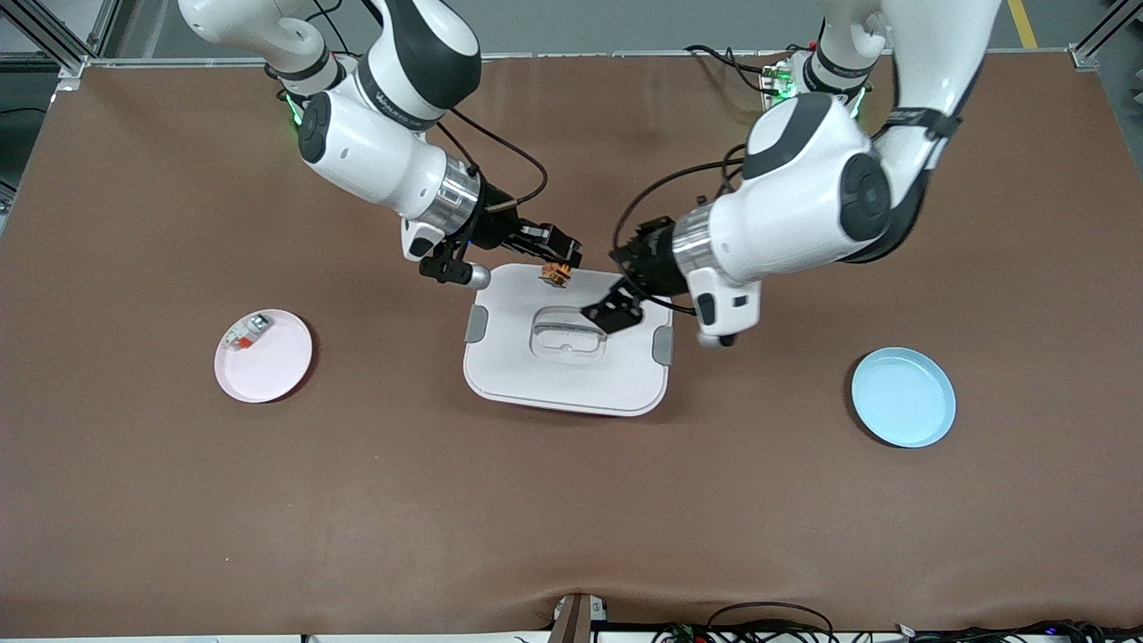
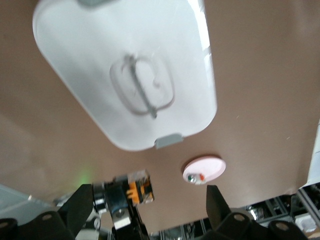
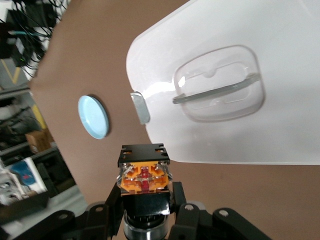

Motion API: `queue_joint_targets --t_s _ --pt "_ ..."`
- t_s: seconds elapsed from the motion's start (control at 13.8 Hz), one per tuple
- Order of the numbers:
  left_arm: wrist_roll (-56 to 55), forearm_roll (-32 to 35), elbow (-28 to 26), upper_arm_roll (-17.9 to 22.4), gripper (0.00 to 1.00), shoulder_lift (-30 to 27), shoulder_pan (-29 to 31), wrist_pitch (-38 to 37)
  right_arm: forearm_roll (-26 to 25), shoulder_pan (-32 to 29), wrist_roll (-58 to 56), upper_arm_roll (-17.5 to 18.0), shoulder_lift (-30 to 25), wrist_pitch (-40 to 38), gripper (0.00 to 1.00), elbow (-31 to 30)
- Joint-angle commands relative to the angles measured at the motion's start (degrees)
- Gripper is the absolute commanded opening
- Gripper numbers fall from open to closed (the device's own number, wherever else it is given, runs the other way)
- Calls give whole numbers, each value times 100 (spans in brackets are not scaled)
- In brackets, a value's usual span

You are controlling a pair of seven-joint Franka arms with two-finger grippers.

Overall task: Transfer orange switch to right arm and place
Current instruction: 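Open the left gripper and withdraw while the right gripper carries the switch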

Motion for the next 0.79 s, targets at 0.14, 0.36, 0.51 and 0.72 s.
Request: queue_joint_targets --t_s 0.14,0.36,0.51,0.72 --pt "940 1049 -51 15 100 -551 594 -402 -1214 -690 -308 32 -167 -1710 0 635" --pt "1706 1874 -60 24 100 -762 990 -974 -1978 -1077 -1194 23 -317 -2449 0 653" --pt "1761 2630 -60 24 100 -842 1122 -1395 -2690 -1244 -1949 23 -379 -2749 0 618" --pt "2504 3476 -60 32 100 -948 1227 -1923 -3640 -1604 -3713 23 -379 -2961 0 548"
